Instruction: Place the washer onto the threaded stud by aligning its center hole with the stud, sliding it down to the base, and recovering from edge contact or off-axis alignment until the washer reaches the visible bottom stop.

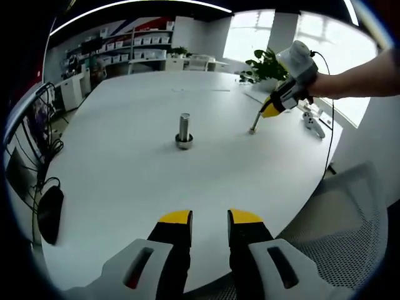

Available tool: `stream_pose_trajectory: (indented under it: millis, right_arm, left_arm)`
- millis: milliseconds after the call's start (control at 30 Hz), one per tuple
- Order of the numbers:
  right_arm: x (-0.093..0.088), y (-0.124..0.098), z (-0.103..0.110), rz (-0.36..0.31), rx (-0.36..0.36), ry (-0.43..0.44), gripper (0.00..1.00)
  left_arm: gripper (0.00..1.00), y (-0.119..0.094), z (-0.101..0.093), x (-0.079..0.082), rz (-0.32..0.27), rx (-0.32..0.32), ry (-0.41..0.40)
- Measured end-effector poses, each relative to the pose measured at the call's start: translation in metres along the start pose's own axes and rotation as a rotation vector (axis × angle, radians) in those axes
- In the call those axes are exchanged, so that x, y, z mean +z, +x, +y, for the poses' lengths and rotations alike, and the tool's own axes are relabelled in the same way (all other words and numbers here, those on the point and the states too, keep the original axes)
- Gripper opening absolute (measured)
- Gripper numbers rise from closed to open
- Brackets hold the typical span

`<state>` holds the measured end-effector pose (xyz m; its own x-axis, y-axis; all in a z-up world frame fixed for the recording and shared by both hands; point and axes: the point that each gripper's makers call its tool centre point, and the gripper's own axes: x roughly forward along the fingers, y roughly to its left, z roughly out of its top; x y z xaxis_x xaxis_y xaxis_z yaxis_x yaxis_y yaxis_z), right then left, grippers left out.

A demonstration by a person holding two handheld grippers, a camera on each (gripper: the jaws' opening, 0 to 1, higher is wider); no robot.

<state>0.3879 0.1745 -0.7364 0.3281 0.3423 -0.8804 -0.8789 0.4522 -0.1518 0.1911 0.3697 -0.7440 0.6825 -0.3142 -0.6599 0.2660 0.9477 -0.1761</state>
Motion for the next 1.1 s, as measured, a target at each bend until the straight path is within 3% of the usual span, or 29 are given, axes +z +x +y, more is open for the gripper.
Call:
stream_pose_trajectory:
  millis: [467, 1100]
  right_arm:
    - [0.002, 0.007, 0.002, 0.017, 0.018, -0.022, 0.14]
    - [-0.011, 0.03, 0.005, 0.081, 0.046, -0.048, 0.15]
  left_arm:
    - [0.2, 0.0, 0.0, -0.001, 0.002, 0.001, 0.001]
    - [0.2, 0.001, 0.0, -0.002, 0.008, -0.001, -0.008]
